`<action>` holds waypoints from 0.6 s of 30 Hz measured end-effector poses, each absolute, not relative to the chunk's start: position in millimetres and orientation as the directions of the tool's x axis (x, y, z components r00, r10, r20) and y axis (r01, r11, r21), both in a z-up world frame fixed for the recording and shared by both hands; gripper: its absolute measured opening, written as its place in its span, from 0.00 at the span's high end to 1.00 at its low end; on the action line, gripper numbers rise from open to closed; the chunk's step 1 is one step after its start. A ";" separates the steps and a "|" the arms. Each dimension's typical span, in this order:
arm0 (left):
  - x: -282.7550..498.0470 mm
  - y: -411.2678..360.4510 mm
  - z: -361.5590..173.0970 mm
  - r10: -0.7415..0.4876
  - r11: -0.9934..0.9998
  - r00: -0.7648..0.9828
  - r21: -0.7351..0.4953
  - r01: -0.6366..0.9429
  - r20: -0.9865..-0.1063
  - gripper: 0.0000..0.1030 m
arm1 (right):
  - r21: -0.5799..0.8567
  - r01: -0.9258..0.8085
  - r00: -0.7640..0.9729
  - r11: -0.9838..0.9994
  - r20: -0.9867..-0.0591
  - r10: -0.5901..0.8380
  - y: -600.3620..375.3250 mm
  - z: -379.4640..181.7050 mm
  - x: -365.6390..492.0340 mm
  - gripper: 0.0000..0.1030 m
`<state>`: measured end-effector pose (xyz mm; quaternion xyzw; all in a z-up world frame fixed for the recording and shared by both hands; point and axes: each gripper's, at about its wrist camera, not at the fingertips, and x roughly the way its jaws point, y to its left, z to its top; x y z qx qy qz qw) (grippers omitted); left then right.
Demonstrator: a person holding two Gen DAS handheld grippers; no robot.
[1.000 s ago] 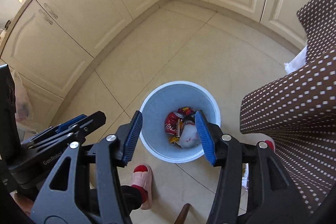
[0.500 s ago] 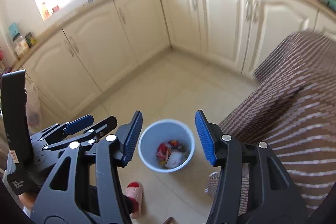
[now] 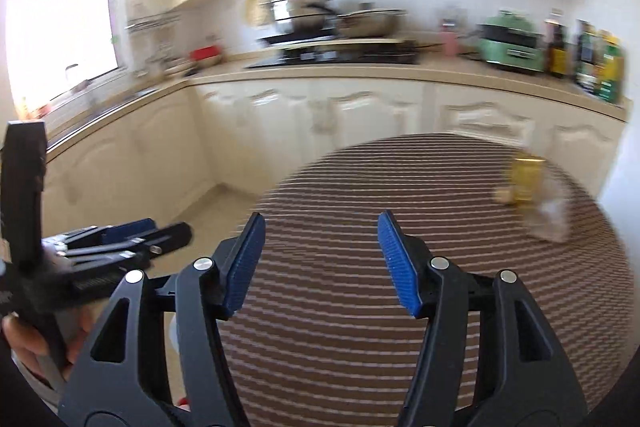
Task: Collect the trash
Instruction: 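Move both open tools back toward the table, then grasp the brown crumpled lump with the left tool while the right tool grasps the gold snack bag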
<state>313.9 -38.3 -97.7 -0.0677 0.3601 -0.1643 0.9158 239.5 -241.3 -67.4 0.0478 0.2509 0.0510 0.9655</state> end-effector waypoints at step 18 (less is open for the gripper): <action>399.4 -252.9 -132.5 -0.380 0.887 0.520 -0.141 0.440 -0.765 0.36 | 0.093 0.189 0.712 0.977 -0.698 -0.072 -440.3 -137.1 340.6 0.77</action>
